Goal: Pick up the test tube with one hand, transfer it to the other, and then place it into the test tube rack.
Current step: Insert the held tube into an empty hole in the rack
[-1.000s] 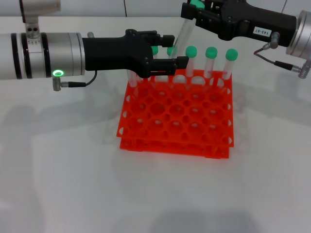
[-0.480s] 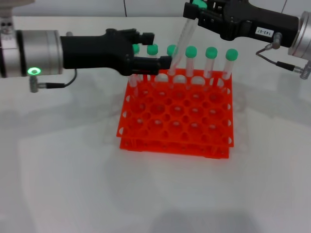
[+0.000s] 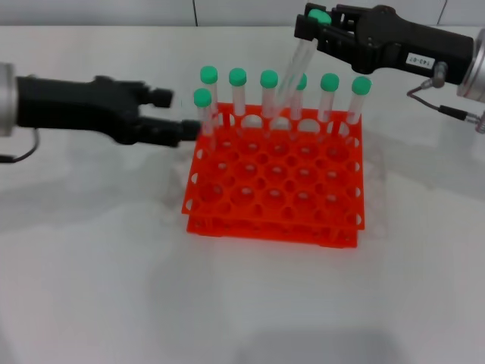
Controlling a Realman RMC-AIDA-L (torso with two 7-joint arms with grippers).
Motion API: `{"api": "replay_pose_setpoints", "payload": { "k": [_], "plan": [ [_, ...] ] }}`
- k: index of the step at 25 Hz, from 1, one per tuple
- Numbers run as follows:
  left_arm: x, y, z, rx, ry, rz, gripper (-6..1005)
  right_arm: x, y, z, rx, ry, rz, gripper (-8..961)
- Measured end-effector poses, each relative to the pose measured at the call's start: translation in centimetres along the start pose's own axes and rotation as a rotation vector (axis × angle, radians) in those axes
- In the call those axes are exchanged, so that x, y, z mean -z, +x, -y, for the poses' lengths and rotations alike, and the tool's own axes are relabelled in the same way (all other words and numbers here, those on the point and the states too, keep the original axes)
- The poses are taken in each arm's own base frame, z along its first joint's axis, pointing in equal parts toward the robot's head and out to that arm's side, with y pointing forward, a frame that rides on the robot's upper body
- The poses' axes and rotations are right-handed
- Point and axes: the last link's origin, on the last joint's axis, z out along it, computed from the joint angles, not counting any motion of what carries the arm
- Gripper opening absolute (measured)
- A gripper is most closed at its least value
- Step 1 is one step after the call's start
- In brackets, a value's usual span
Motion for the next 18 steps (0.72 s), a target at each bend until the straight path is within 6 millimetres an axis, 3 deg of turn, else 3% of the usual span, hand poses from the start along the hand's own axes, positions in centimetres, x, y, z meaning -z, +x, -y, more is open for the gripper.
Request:
{"api": "replay_pose_setpoints", "payload": {
  "k": [11,18],
  "plan": [
    [5.2,-4.2,0.5,0.084,0.147,0.240,874,-0.4,0.7,-0.5,0.004,-0.015,-0.018,262],
    [7.5,-5.2,1.0,0.062,0.198,0.260,874,-2.2,1.1,-1.0,0.024,-0.034,-0.054,262]
  ]
}}
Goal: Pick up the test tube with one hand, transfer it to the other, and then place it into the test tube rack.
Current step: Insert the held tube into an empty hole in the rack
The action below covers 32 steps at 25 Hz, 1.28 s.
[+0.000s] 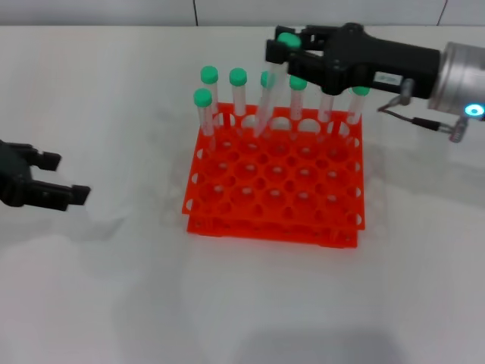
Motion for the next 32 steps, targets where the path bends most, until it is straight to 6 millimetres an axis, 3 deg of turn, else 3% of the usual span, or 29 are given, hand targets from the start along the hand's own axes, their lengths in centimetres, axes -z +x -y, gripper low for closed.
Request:
{"api": "replay_pose_setpoints", "payload": {
  "k": [16,32],
  "plan": [
    [1.0,-1.1,0.2,-0.145,0.013,0.001,874,-4.0,0.0,-0.5,0.143,0.031,-0.053,262],
    [0.6,-1.0,0.1,-0.169,0.006,0.001,874,-5.1,-0.1,-0.3,0.230,0.051,-0.117,263]
  ]
}}
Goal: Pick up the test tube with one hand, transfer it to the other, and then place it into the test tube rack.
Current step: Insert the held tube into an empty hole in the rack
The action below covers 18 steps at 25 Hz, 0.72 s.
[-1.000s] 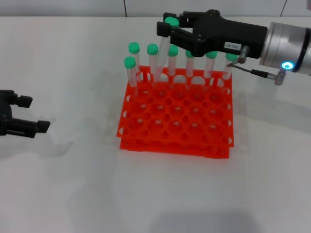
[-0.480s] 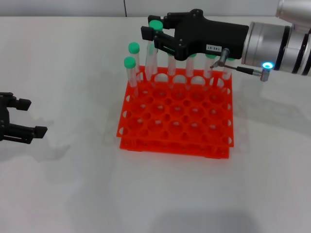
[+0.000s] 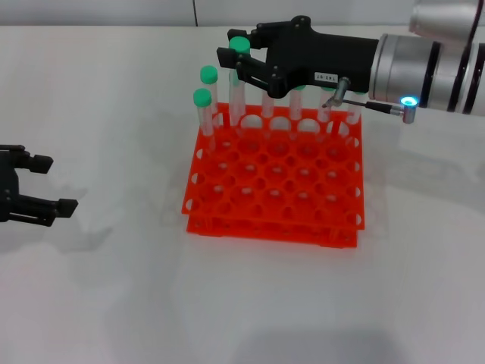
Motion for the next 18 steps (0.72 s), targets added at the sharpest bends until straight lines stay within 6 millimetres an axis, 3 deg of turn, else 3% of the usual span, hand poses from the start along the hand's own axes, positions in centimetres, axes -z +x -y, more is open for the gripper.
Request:
{"api": "replay_pose_setpoints", "payload": {
  "k": [18],
  "plan": [
    [-0.40,0.41,-0.11,-0.008,-0.011,-0.009,874,-0.56,0.54,0.46,-0.042,0.058,-0.030,263]
  ]
}}
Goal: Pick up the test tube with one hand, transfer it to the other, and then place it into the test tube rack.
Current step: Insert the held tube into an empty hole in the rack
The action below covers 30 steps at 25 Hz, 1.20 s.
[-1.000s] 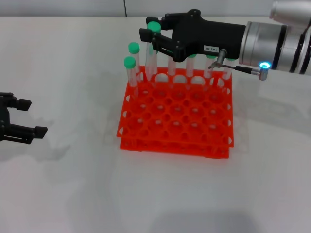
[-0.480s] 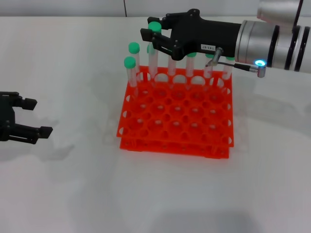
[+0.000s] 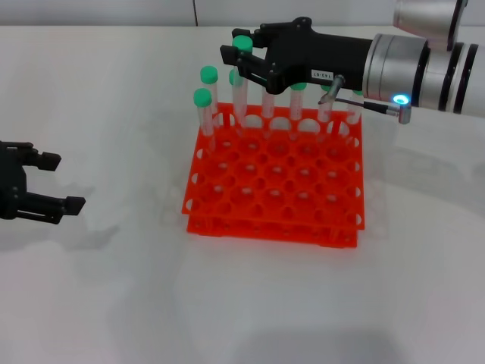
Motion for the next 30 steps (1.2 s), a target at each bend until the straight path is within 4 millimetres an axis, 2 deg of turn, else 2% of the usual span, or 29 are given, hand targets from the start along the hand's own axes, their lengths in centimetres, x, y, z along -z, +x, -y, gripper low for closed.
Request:
{"api": "replay_pose_setpoints", "payload": {
  "k": [30],
  "plan": [
    [-0.8,0.3,-0.3,0.000,-0.012,-0.016,874,-1.1,1.1,-0.8,0.006,0.022,-0.027,264]
  ]
}}
